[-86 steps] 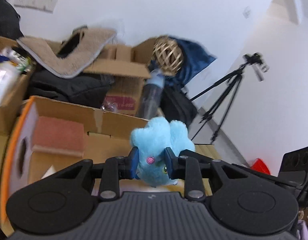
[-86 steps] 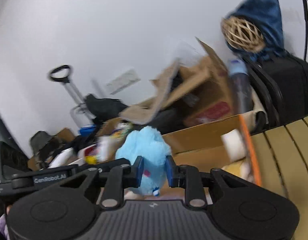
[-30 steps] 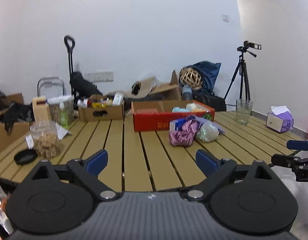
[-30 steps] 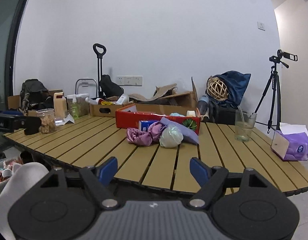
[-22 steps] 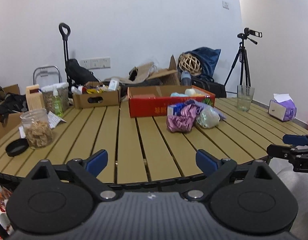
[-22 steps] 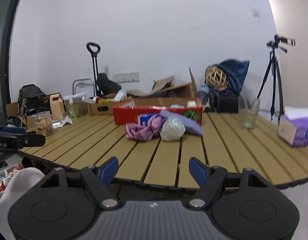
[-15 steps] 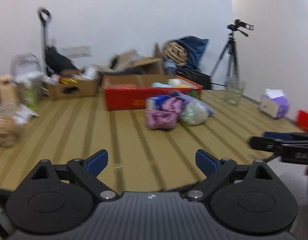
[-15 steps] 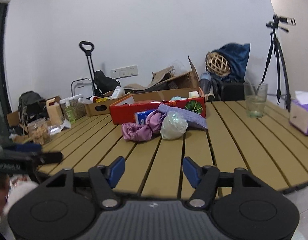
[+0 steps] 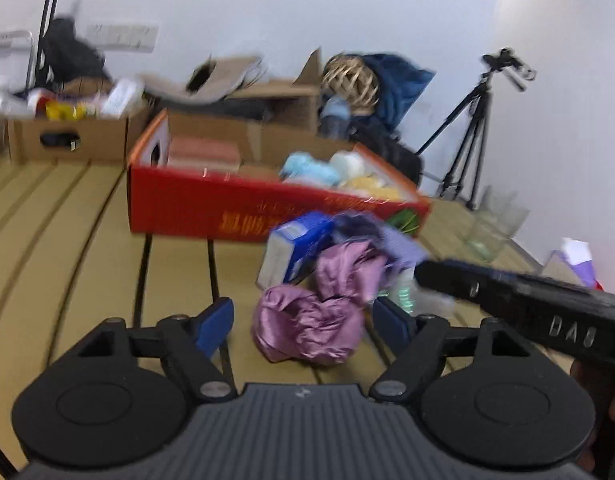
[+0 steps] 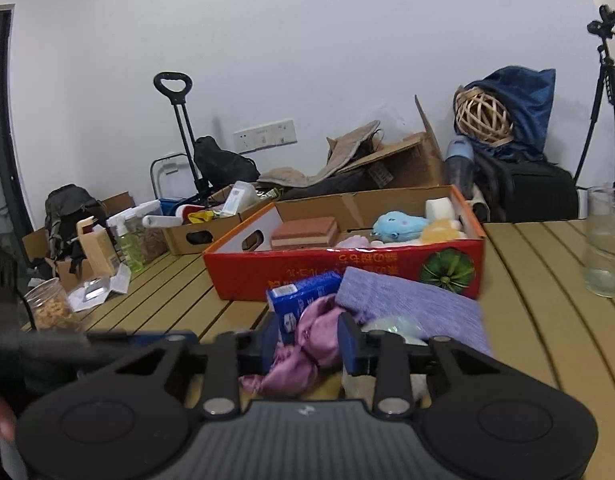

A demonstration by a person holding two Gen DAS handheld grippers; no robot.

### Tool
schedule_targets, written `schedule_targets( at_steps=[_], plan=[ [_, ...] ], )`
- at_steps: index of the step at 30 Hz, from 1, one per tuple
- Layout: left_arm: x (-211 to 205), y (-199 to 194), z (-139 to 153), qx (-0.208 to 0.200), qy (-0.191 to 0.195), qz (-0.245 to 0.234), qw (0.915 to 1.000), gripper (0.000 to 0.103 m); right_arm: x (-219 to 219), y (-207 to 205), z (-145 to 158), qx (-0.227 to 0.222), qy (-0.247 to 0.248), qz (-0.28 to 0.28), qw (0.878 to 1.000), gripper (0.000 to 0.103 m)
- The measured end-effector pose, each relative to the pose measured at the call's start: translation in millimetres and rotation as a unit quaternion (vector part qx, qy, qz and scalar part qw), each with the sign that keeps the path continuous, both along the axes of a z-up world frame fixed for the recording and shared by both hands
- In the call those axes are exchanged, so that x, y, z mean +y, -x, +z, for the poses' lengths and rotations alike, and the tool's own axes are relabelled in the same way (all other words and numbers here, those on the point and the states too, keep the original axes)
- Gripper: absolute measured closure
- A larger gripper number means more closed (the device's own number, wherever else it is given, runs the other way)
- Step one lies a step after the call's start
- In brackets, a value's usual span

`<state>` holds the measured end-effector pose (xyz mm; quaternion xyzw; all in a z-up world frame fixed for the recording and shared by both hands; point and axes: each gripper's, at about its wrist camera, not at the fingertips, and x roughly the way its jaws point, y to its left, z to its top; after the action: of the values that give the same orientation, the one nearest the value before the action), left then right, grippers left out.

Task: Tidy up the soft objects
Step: 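Close both tools together on the pink satin cloth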

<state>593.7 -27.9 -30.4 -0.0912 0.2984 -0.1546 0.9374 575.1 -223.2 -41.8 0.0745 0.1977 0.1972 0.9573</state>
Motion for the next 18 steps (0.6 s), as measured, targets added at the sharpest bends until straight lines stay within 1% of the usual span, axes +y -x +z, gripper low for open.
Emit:
schedule_targets(
  at_steps=[2,4,5,6,7,11,13,15,18],
  plan=[
    [-1,-10,-10,0.020,0.008,-0.016,0.9996,0.034,0,-14,-9,0.002,-0.001,-0.013,1.000,0.078],
    [-1,-9,-15,0.025,0.012,-0.049,0.9984,0.065,-4,-23,-20,0.022,-0.013,-0.019,0.999,0.078],
    [2,-7,-14,0.016,0.013,-0.063,0.9978,0.071,-7,-25,-25,0.031,-0.024,-0.022,0.999,0.078],
    [5,-4,-13,0.009,0.012,-0.065,0.9977,0.080,-8,-25,-26,0.033,-0.027,-0.023,0.999,0.078],
    [12,0,-11,0.003,0.009,-0.061,0.9981,0.085,-8,-23,-27,0.028,-0.025,-0.025,0.999,0.078],
    [45,15,-9,-0.009,0.023,-0.056,0.9981,0.085,4,-8,-28,-0.019,0.026,-0.018,0.999,0.078],
    [56,21,-8,-0.014,0.024,-0.055,0.9981,0.085,7,-3,-27,-0.023,0.035,-0.012,0.999,0.078],
    [61,23,-8,-0.015,0.020,-0.056,0.9981,0.084,10,-1,-26,-0.025,0.027,0.001,0.999,0.078],
    [65,23,-8,-0.011,0.022,-0.054,0.9982,0.081,15,-4,-19,-0.024,-0.003,0.028,0.999,0.078]
  ],
)
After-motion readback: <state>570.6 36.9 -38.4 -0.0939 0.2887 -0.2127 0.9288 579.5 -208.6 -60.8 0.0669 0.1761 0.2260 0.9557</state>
